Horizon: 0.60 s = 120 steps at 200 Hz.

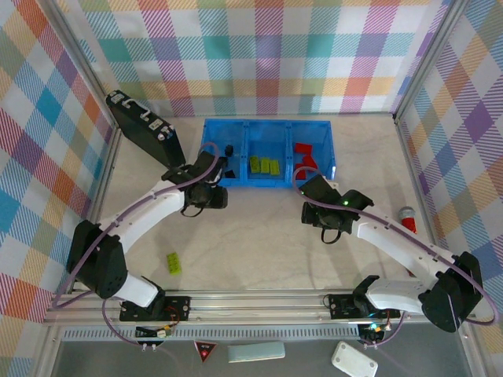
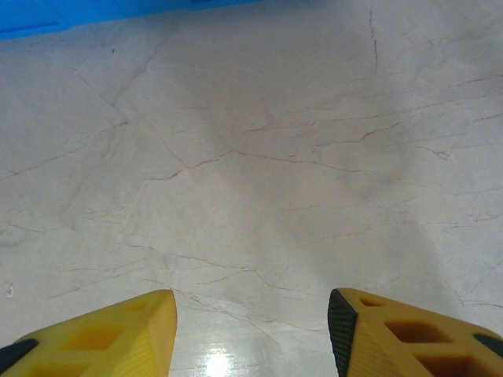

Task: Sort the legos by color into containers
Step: Pick up the lego from the bottom-left of the table.

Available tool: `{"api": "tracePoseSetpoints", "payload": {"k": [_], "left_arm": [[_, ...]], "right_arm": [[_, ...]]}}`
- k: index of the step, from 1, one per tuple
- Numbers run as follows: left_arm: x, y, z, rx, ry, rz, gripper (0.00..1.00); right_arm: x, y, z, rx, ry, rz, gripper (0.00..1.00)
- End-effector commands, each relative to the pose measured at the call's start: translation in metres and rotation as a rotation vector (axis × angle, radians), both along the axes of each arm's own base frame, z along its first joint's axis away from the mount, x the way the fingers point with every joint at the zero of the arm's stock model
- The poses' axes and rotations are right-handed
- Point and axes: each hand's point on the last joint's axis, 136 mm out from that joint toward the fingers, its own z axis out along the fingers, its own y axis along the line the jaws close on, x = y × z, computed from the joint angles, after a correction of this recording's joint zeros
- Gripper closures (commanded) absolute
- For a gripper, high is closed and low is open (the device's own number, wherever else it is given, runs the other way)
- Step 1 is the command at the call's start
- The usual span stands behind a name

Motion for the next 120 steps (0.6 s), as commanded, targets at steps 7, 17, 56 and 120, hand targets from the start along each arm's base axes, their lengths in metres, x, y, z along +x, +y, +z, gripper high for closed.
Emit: {"api": "tracePoseSetpoints", "payload": {"k": [7,17,56,120], "left_arm": [[-0.02,0.03,-0.005,0.026,0.023,0.103,0.54],[-0.026,0.038,-0.007,0.03,0.03,0.123,0.54],[-0.047,0.063,-0.02,0.051,0.071,0.227,0.54],[-0.084,0.095,-0.051,0.089,0.155,0.445,0.51]], "right_arm": [[0.008,0.008,0.007,0.022,-0.012,0.016,0.45],[0.008,0.01,0.005,0.025,-0.009,0.018,0.45],[0.012,0.017,0.001,0.033,0.01,0.029,0.45],[0.014,0.024,-0.008,0.031,0.046,0.038,0.46]]}}
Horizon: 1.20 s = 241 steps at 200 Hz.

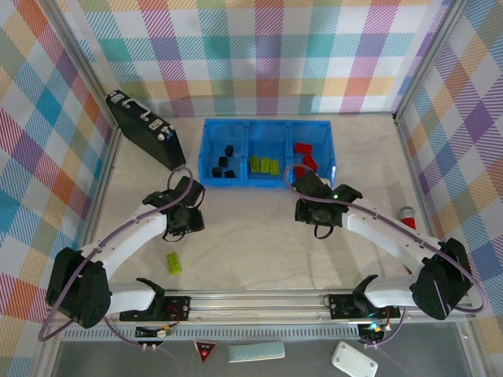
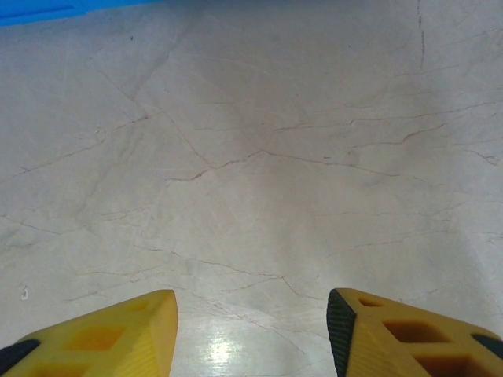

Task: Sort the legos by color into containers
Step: Pick up the lego from the bottom-left of the table.

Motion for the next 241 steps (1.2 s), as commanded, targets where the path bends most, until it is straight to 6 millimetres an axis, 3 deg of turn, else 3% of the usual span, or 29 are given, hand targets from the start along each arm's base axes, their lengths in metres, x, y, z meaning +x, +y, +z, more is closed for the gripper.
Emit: {"api": "tracePoseSetpoints", "payload": {"k": [1,34,102,143,179,241], "left_arm": [[-0.018,0.022,-0.006,0.045,0.034,0.129,0.51],[-0.035,0.041,-0.013,0.073,0.044,0.224,0.45],[-0.062,0.054,-0.043,0.002,0.117,0.327,0.37],[-0.069,0.05,-0.049,-0.044,0.138,0.357,0.31],[-0.083,0.036,-0.067,-0.136,0.199,0.379,0.3],[-0.093,0.03,-0.065,-0.194,0.201,0.386,0.38]], "right_arm": [[0.004,0.006,0.004,0.019,-0.001,0.016,0.46],[0.003,0.007,0.001,0.025,0.006,0.014,0.46],[0.003,0.007,-0.003,0.021,0.016,0.009,0.46],[0.002,0.005,-0.004,0.015,0.015,0.007,0.46],[0.002,0.006,-0.004,0.016,0.016,0.007,0.46],[0.001,0.005,-0.006,0.017,0.02,0.005,0.46]]}}
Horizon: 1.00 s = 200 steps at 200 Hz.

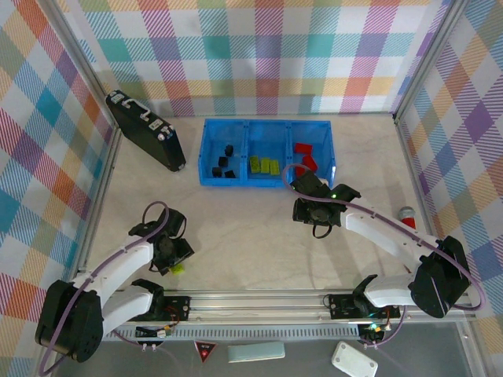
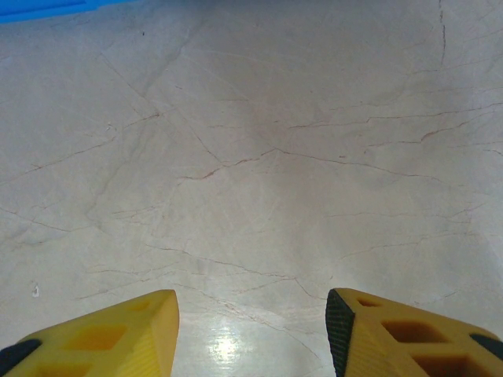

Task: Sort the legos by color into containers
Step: Pick up the lego from the bottom-left of the table.

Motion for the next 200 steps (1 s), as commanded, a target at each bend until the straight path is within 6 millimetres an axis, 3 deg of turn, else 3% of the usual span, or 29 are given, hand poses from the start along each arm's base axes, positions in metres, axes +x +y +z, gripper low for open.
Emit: {"api": "tracePoseSetpoints", "payload": {"k": [1,80,200], "left_arm": [[-0.0104,-0.0051,-0.0013,-0.048,0.034,0.024,0.38],[-0.0136,-0.0102,0.0012,-0.069,0.036,0.007,0.53],[-0.0107,-0.0126,0.0039,-0.07,0.036,-0.006,0.62]], "right_arm": [[-0.0001,0.0,-0.004,-0.002,0.015,0.0,0.46],[0.0016,0.0025,-0.0031,0.008,0.011,0.003,0.46],[0.0008,0.0024,-0.0067,0.004,0.019,0.002,0.46]]}}
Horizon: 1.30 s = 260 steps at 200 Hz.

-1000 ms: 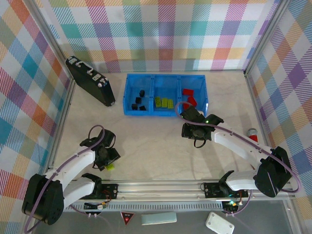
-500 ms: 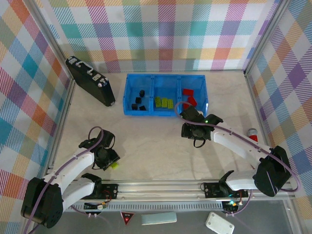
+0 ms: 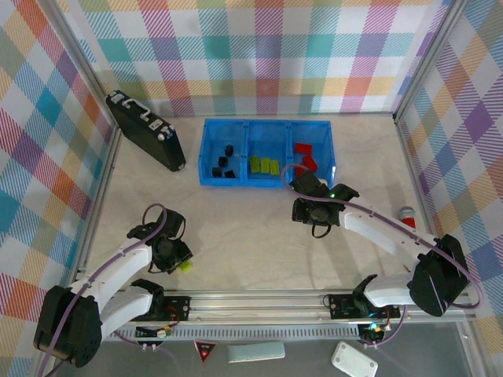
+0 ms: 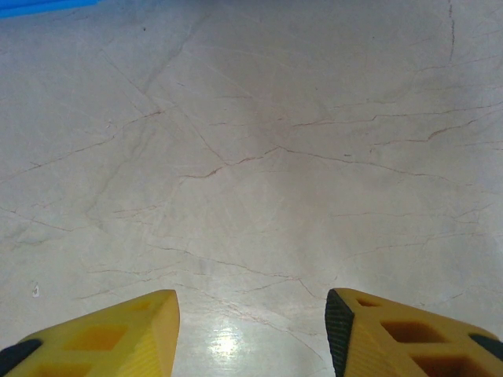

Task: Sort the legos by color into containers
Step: Pick up the lego from the bottom-left of the table.

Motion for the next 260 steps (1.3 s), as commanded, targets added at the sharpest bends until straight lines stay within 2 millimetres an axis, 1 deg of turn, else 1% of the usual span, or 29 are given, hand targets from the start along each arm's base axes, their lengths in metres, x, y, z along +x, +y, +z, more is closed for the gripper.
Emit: {"api": "tracePoseSetpoints", "payload": {"k": [1,69,112,150,198,260], "left_arm": [[-0.006,-0.002,0.001,-0.005,0.031,-0.006,0.62],[0.003,-0.009,0.012,-0.024,0.011,-0.036,0.64],[0.013,-0.017,0.022,-0.027,-0.006,-0.074,0.65],[0.027,-0.026,0.032,-0.02,-0.03,-0.12,0.65],[0.053,-0.047,0.046,-0.007,-0.064,-0.198,0.65],[0.089,-0.087,0.058,0.014,-0.104,-0.329,0.66]], "right_arm": [[0.0,0.0,-0.003,0.001,0.009,-0.001,0.46],[0.0,-0.001,-0.004,-0.005,0.009,-0.002,0.46],[-0.001,-0.001,-0.006,-0.006,0.017,0.002,0.46],[-0.003,-0.003,-0.006,-0.011,0.02,-0.002,0.46],[-0.004,-0.007,-0.002,-0.024,0.014,-0.006,0.46],[-0.007,-0.013,0.005,-0.029,0.001,-0.015,0.46]]}}
